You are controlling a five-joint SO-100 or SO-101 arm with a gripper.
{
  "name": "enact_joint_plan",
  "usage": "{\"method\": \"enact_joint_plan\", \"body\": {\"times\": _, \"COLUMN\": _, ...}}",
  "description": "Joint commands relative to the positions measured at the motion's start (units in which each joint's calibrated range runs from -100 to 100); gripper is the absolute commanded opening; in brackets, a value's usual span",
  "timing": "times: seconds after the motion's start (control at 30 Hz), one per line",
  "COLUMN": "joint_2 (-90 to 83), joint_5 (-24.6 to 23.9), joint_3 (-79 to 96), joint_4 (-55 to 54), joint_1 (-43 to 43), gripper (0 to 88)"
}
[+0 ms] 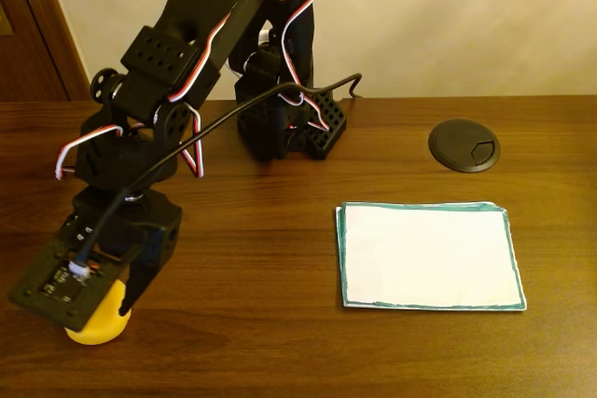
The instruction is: Grab the yellow duck toy and put inside the green color rectangle box on the table
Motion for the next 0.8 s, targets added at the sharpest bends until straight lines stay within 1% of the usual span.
{"method": "enact_joint_plan", "body": {"times": 0.0, "joint_2": -0.41, "joint_5": -0.88, "joint_3": 3.14, "joint_4": -3.89, "joint_1": 1.87, "gripper": 37.7}}
{"method": "enact_joint_plan", "body": {"times": 0.07, "joint_2": 0.20, "joint_5": -0.78, "joint_3": 3.32, "joint_4": -4.40, "joint_1": 2.75, "gripper": 37.0}}
{"method": "enact_joint_plan", "body": {"times": 0.13, "joint_2": 1.68, "joint_5": -0.73, "joint_3": 3.32, "joint_4": -6.02, "joint_1": 2.48, "gripper": 34.0}}
{"method": "enact_joint_plan", "body": {"times": 0.3, "joint_2": 4.21, "joint_5": -2.78, "joint_3": 3.32, "joint_4": -7.72, "joint_1": 0.48, "gripper": 32.6}}
{"method": "enact_joint_plan", "body": {"times": 0.33, "joint_2": 4.21, "joint_5": -2.98, "joint_3": 3.41, "joint_4": -7.72, "joint_1": 0.31, "gripper": 30.8}}
{"method": "enact_joint_plan", "body": {"times": 0.37, "joint_2": 4.13, "joint_5": -3.17, "joint_3": 3.87, "joint_4": -7.81, "joint_1": 0.48, "gripper": 25.1}}
{"method": "enact_joint_plan", "body": {"times": 0.4, "joint_2": 3.87, "joint_5": -3.27, "joint_3": 4.41, "joint_4": -7.98, "joint_1": 0.83, "gripper": 16.4}}
{"method": "enact_joint_plan", "body": {"times": 0.47, "joint_2": 3.60, "joint_5": -3.32, "joint_3": 4.87, "joint_4": -8.23, "joint_1": 1.18, "gripper": 3.5}}
{"method": "enact_joint_plan", "body": {"times": 0.5, "joint_2": 3.25, "joint_5": -3.52, "joint_3": 5.51, "joint_4": -8.57, "joint_1": 1.26, "gripper": 0.0}}
{"method": "enact_joint_plan", "body": {"times": 0.57, "joint_2": 2.21, "joint_5": -3.52, "joint_3": 5.69, "joint_4": -7.55, "joint_1": 1.09, "gripper": 0.0}}
{"method": "enact_joint_plan", "body": {"times": 0.63, "joint_2": -1.81, "joint_5": -3.47, "joint_3": 5.96, "joint_4": -4.23, "joint_1": 0.65, "gripper": 0.0}}
{"method": "enact_joint_plan", "body": {"times": 0.77, "joint_2": -17.96, "joint_5": -3.32, "joint_3": 5.69, "joint_4": 7.19, "joint_1": -2.83, "gripper": 0.1}}
